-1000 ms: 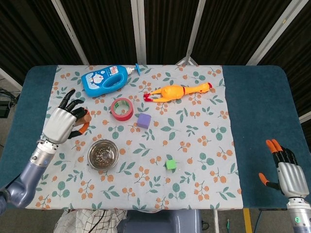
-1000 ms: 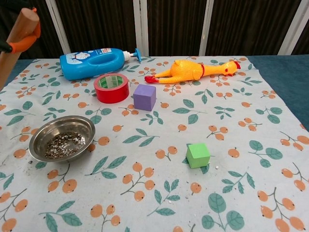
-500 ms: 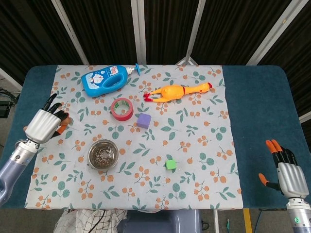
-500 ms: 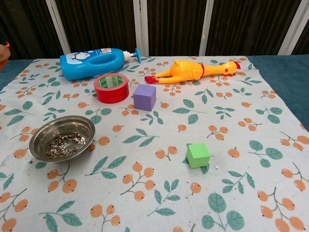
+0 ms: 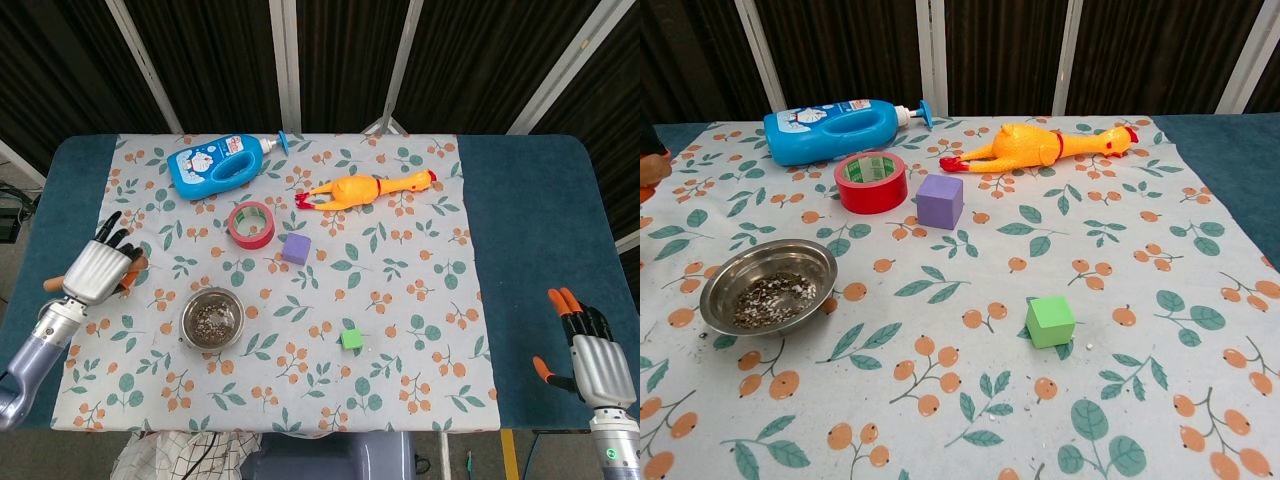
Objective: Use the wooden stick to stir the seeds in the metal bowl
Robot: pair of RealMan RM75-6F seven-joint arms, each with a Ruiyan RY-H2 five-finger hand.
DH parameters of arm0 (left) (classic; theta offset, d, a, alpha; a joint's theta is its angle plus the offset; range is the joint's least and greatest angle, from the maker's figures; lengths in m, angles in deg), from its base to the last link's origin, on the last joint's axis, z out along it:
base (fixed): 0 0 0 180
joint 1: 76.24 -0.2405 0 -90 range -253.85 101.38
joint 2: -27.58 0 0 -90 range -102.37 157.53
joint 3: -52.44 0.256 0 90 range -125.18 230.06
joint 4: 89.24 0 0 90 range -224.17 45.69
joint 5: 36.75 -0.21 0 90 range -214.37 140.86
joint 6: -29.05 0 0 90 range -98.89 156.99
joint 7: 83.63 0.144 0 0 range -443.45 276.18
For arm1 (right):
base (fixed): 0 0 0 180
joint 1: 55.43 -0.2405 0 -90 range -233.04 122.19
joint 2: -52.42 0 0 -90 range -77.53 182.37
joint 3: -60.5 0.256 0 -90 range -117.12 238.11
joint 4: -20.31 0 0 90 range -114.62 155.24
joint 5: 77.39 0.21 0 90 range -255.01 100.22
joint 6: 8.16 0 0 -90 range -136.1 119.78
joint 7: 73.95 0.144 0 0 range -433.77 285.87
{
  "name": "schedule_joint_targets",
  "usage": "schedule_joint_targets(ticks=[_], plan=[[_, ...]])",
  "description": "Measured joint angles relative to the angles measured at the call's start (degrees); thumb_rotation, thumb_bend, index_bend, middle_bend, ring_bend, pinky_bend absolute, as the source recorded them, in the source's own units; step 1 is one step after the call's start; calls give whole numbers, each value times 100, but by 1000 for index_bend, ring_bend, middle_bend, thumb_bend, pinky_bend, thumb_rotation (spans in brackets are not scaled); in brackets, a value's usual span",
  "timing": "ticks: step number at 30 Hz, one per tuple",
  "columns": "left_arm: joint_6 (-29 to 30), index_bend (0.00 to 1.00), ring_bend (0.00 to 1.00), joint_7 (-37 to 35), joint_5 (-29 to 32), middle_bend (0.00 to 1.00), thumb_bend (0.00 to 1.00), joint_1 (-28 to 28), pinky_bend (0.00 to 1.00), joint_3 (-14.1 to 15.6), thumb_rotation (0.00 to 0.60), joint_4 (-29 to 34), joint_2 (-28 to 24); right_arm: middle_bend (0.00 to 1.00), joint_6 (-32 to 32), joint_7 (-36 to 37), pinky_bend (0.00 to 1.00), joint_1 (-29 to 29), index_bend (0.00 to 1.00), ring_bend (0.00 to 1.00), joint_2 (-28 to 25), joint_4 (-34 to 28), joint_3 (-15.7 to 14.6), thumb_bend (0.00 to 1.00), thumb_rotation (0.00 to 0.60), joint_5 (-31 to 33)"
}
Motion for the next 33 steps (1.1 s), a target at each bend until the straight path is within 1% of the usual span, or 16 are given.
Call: schedule_joint_targets(ticks=[2,5,8,10,11,13,15,18,27,29,33], plan=[[-42,561,265,-48,52,674,975,-1,24,9,600,-129,134,0,-4,3,0,1,0,0,-1,0,2,320,600,1],[-100,524,248,-111,159,606,899,-26,14,11,600,-232,293,0,2,4,0,0,0,0,1,8,1,319,600,2],[-140,470,223,-148,262,530,794,-64,2,1,600,-241,391,0,3,-2,0,-3,0,0,4,6,2,320,600,0],[-153,426,200,-171,310,474,704,-81,0,-12,600,-202,421,0,0,-7,0,-2,0,0,3,4,1,319,600,-3],[-158,412,194,-185,343,457,678,-92,0,-24,600,-158,433,0,-1,-9,0,-1,0,0,4,4,0,319,600,-4],[-163,372,178,-190,394,413,596,-102,0,-49,600,-75,446,0,-2,-12,0,-1,0,0,7,4,1,320,600,-3],[-161,347,169,-176,450,392,556,-109,0,-85,600,48,453,0,-4,-10,0,-1,0,0,6,3,2,320,600,-5],[-146,322,160,-132,526,364,521,-112,0,-144,600,264,445,0,-6,-9,0,-1,0,0,5,-3,0,320,600,-13],[-123,259,118,128,731,290,459,-120,0,-293,600,1048,312,0,3,14,0,-5,0,0,-6,-13,-3,319,600,-24],[-94,246,97,168,778,268,424,-130,0,-335,600,1207,283,0,3,15,0,-5,0,0,-9,-14,-6,319,600,-32],[29,202,33,232,858,196,295,-193,0,-406,600,1615,174,0,-1,15,0,-7,0,0,-13,1,-11,319,600,-54]])
